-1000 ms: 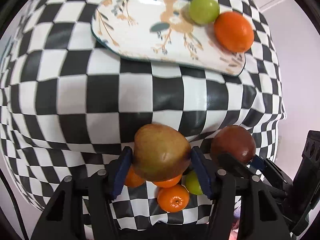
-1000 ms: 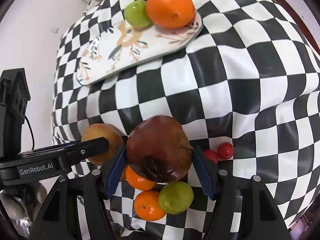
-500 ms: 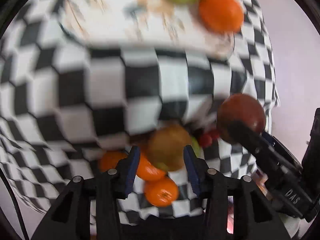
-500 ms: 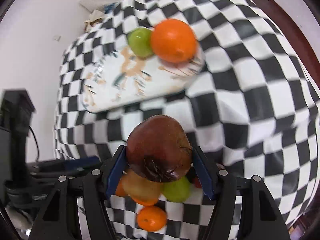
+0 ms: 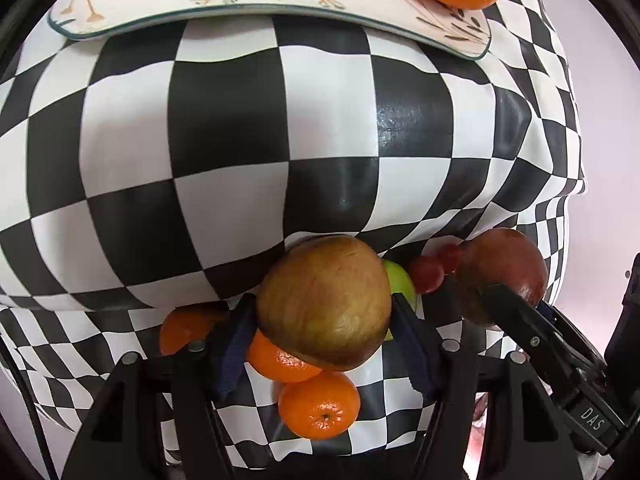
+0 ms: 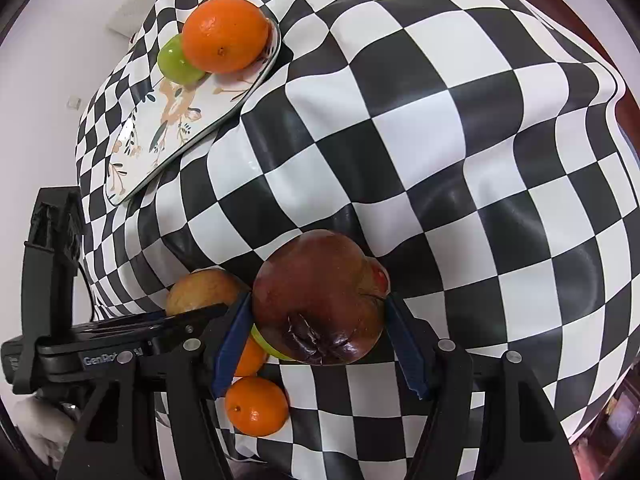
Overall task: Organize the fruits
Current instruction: 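Lower both apples onto the floral plate and open both tools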
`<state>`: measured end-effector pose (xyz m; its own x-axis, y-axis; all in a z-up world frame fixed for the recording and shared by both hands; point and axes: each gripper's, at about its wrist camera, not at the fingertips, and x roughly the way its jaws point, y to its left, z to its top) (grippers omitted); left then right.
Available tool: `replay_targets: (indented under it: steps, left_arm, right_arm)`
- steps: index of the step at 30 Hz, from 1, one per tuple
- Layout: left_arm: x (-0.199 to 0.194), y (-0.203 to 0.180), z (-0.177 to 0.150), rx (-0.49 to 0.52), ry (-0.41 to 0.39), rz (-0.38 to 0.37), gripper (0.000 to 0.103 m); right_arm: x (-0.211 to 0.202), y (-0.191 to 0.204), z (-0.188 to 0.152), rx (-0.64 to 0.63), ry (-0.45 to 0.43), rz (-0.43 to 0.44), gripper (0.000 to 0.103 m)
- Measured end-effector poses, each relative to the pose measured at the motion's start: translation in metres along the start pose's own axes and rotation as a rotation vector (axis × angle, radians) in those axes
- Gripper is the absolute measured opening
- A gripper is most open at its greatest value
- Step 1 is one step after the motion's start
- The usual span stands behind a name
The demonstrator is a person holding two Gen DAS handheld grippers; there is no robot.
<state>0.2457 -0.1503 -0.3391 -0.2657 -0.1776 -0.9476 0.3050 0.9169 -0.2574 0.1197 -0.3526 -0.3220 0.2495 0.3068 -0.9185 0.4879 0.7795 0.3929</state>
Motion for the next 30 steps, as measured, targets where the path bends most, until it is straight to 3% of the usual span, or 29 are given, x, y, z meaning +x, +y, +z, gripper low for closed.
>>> replay_targets:
  steps: [4,8,13,16,23,28,30]
  left_arm:
    - [-0.026,-0.005,-0.013,0.024,-0.091,0.049,0.062]
    - [-0.081,-0.001,-0.027,0.021,-0.196,0.001,0.062]
    - [-0.151,0.007,-0.006,0.004,-0.321,-0.021,0.063]
    - [-0.172,0.016,0.027,-0.021,-0.37,0.011,0.063]
    - [-0.145,0.03,0.093,-0.072,-0.29,0.087,0.063]
    - [-0.115,0.036,0.126,-0.095,-0.181,0.134,0.064]
    - [-0.108,0.039,0.13,-0.107,-0.141,0.126,0.063]
  right_arm:
    - [-0.007,0.006,0.001,-0.007,-0.009,0.018,0.068]
    - [-0.026,0.02,0.01,-0.026,-0.036,0.063,0.068]
    - [-0.045,0.057,0.037,-0.076,-0.076,0.121,0.068]
    - [-0.042,0.088,0.061,-0.12,-0.085,0.131,0.068]
    - [0.005,0.143,0.121,-0.198,-0.029,0.045,0.069]
    - [0.03,0.144,0.141,-0.155,0.033,0.002,0.07]
    - [0.034,0.143,0.144,-0.146,0.06,-0.005,0.077]
